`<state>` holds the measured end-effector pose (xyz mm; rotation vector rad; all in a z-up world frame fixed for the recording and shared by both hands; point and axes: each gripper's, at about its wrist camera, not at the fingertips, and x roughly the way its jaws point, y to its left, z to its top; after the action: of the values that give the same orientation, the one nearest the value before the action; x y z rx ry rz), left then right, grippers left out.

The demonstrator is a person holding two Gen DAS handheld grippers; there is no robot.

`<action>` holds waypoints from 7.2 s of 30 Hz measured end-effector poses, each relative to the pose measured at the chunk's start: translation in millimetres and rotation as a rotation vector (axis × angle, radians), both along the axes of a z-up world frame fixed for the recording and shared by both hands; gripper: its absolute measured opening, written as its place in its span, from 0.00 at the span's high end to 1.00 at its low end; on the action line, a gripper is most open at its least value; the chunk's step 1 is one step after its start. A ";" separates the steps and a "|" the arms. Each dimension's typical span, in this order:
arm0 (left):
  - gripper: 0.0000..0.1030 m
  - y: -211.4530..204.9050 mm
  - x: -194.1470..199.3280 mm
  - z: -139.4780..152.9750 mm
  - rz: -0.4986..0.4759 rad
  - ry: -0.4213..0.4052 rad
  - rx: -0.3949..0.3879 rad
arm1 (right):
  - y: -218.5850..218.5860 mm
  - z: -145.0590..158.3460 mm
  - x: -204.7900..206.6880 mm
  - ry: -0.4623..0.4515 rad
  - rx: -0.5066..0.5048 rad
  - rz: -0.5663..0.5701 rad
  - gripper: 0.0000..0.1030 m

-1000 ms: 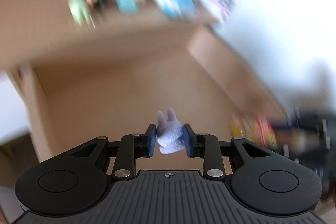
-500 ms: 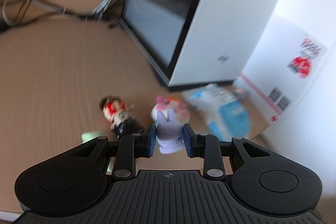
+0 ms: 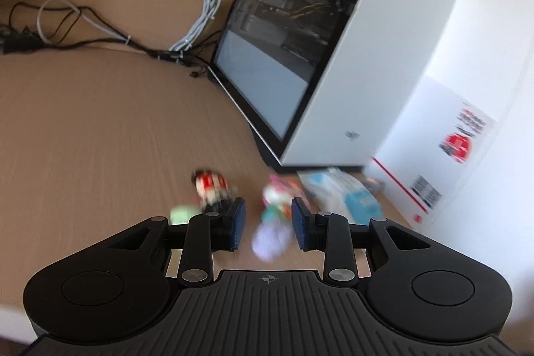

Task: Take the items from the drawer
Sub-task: 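Place the bunny on the desktop with the left tool while the right tool grasps the keychain, then place the red keychain on the desktop with the right tool while the left tool returns to the drawer, then grasp the yellow plush with the left tool while the right tool reaches toward the pink cloth, then lift the yellow plush with the left tool while the right tool grasps the pink cloth, then carry the yellow plush over the desktop with the left tool while the right tool lifts the cloth, then place the yellow plush beside the green figure with the left tool and open it, then place the pink cloth beside the blue tissue pack with the right tool and open it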

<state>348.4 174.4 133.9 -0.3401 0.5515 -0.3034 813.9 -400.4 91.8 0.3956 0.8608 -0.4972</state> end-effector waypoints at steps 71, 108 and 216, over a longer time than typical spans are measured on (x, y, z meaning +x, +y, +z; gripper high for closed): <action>0.67 -173.8 -95.1 -154.0 -0.562 0.715 0.157 | 19.6 0.3 -87.7 -0.024 -0.040 -0.244 0.14; 0.68 -69.9 -98.3 -133.5 -0.404 0.415 0.005 | -26.6 -69.9 39.8 0.452 0.114 -0.140 0.68; 0.69 -71.0 -82.8 -112.3 -0.352 0.315 0.058 | -33.9 83.8 64.6 0.100 -0.214 -0.127 0.80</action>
<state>265.6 103.3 21.5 -0.2335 0.9316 -0.5778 878.5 -434.3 175.6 0.2308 0.8726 -0.7247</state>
